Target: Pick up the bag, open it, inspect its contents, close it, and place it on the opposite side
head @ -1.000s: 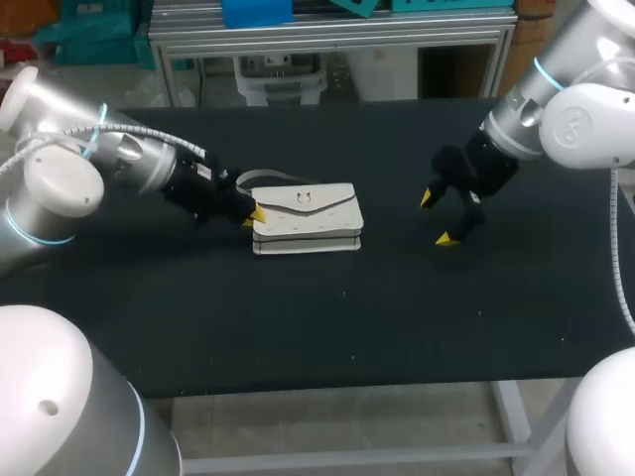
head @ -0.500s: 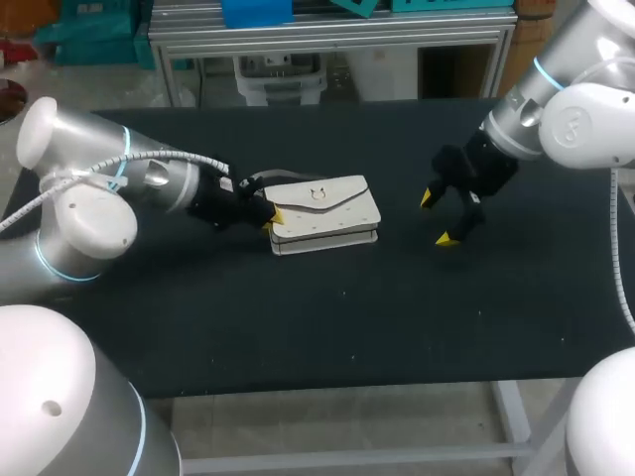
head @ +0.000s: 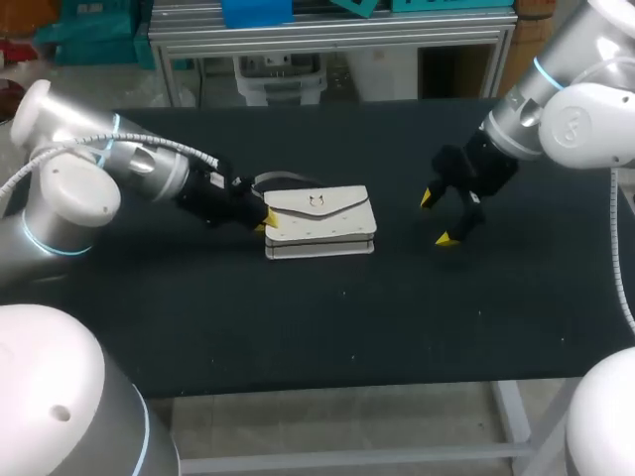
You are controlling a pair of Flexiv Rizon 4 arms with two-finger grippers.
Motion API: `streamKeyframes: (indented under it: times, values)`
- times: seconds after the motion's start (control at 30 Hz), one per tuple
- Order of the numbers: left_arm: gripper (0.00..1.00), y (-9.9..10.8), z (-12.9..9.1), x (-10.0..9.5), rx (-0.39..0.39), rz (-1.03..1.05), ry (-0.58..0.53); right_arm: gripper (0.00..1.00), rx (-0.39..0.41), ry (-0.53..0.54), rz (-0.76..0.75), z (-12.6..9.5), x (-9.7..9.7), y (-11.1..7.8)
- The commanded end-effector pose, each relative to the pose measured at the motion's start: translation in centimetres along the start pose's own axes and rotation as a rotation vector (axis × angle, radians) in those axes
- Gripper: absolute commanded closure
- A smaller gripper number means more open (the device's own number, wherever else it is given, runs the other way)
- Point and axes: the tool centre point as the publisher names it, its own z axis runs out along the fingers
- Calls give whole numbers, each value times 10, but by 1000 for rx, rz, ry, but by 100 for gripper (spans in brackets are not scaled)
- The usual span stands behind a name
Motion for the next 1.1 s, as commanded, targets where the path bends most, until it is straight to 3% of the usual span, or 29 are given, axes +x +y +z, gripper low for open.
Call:
streamKeyframes:
  times: [0.03, 0.33, 0.4, 0.43, 0.6, 0.8, 1.1]
  values:
    - [100, 2, -5, -3, -22, -2, 7, 0, -1, 2, -1, 0, -1, 0]
    - [100, 15, -3, -1, -93, 21, 9, 0, -1, 2, -1, 0, -1, 0]
    - [51, 16, -2, -1, -102, 25, 4, 0, -1, 2, -1, 0, -1, 0]
    - [0, 17, -3, 0, -113, 28, 3, 0, -1, 2, -1, 0, -1, 0]
    - [0, 22, -17, -1, -112, 53, -13, 0, 10, -23, 12, -3, 1, 2]
    - [0, 20, -54, -3, -108, 111, -74, 0, 32, -61, -7, -14, 5, 13]
    - [0, 9, -104, 3, -212, 363, -236, 0, 94, -137, -45, -26, 12, 38]
